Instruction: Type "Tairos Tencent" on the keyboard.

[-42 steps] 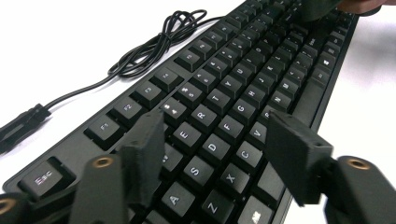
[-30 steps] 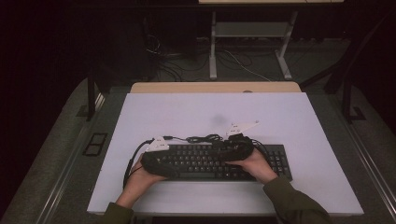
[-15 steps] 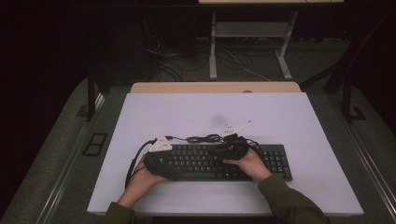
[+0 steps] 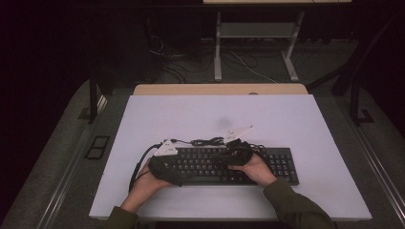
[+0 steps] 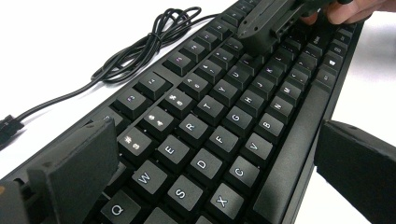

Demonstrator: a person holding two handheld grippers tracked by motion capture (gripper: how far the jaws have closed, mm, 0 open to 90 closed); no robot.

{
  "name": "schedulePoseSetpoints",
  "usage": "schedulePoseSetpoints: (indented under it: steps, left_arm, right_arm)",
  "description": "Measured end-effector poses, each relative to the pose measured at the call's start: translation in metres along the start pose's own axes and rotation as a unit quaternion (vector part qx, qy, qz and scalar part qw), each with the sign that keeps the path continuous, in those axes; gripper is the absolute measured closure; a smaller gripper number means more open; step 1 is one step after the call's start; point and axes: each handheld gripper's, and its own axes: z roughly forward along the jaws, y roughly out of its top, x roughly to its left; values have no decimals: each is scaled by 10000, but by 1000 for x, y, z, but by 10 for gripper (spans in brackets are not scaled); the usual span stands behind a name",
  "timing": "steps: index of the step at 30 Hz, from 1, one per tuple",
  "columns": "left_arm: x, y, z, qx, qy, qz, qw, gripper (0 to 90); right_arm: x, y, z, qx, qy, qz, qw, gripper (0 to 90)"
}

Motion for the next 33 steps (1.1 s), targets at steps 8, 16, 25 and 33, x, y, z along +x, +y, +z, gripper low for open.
schedulePoseSetpoints:
  steps: [8, 16, 25, 33]
  left_arm:
    - [0, 0, 0, -12, 7, 15, 10000, 0]
    - [0, -1, 0, 1, -6, 19, 10000, 0]
    - [0, -1, 0, 15, -14, 40, 10000, 0]
    - [1, -1, 0, 11, -8, 38, 10000, 0]
  right_arm:
    - [1, -1, 2, 107, -38, -38, 9999, 893]
    - [1, -2, 4, 144, -69, -43, 9999, 892]
    - [1, -3, 6, 186, -74, -62, 9998, 893]
    - [1, -3, 6, 186, -81, -60, 9998, 893]
